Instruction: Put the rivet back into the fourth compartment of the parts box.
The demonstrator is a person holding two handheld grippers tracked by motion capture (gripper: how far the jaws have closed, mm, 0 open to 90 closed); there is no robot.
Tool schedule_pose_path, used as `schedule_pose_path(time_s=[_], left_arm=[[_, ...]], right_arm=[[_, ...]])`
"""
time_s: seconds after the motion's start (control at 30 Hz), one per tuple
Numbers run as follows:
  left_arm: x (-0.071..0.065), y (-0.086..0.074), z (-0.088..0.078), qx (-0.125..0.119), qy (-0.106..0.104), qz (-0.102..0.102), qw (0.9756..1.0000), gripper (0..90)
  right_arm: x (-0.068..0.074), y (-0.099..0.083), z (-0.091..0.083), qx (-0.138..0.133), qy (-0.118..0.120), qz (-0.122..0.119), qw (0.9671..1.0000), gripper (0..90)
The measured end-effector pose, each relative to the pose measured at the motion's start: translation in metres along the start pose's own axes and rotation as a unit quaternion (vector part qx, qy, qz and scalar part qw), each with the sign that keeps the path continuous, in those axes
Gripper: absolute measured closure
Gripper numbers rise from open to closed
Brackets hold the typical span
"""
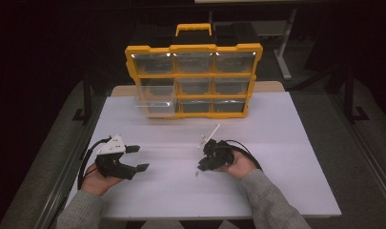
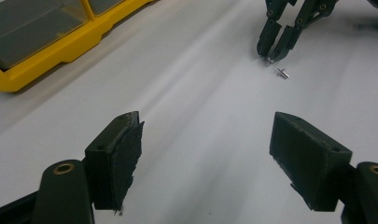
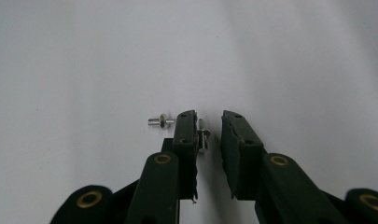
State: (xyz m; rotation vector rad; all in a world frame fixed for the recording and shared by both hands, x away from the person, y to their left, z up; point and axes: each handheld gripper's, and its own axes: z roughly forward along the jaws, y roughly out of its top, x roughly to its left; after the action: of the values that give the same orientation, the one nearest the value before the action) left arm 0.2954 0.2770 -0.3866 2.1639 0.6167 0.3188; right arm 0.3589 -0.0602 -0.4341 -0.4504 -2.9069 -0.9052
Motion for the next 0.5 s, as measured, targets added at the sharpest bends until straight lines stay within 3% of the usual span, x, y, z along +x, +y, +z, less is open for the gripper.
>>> schedule_pose_path(time_s=[0.5], left_arm=[[-0.0003,0.0002,0.0002,0.000,0.001,-0.001,1.0000,24.8]], right_arm=[[0.0028,0.0034,0.0026,0.006,-0.015,-0.020,0.9997,80.1]])
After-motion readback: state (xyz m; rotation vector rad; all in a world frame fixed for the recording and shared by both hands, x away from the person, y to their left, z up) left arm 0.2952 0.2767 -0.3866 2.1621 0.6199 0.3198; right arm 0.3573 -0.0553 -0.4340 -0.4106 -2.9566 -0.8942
